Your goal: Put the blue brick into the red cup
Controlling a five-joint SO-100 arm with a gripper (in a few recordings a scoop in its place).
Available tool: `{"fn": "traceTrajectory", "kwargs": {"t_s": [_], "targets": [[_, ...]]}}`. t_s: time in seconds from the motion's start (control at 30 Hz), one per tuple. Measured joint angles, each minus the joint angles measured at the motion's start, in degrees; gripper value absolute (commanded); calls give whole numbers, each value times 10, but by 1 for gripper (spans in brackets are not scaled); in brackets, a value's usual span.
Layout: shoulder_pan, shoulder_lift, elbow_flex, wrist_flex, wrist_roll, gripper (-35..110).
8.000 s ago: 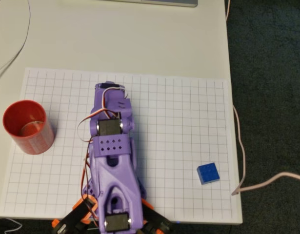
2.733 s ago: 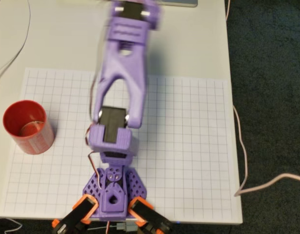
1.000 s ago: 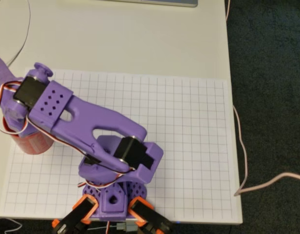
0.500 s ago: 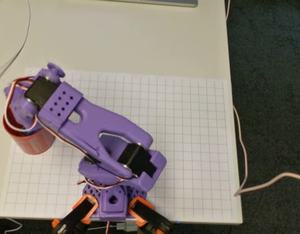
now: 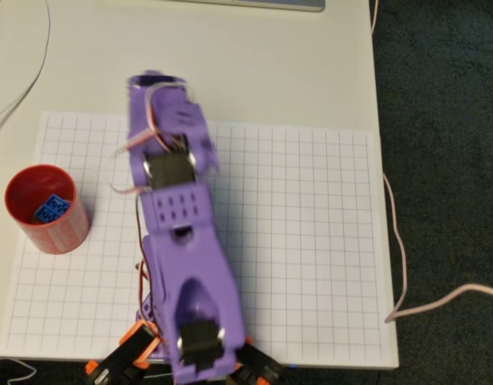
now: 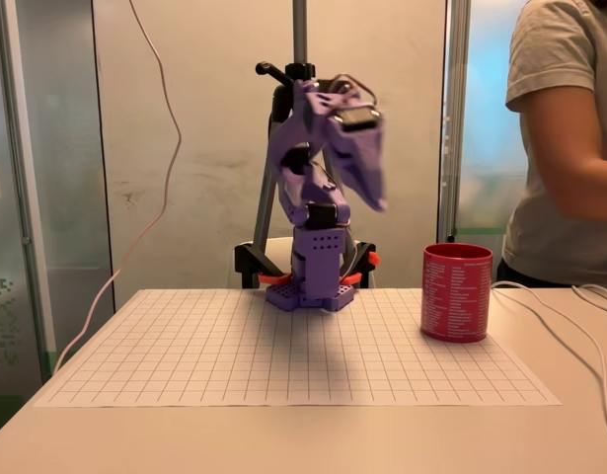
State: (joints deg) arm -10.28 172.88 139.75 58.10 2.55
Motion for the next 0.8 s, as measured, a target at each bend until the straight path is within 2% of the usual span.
{"fn": "traceTrajectory", "kwargs": {"t_s": [0.1,0.2,0.37,0.53,0.8], "targets": [[40,122,55,-3,-35,0],[38,155,91,7,-35,0],[9,160,200,-22,-39,0],[35,155,361,-45,-47,0],[40,155,381,-52,-27,0]]}}
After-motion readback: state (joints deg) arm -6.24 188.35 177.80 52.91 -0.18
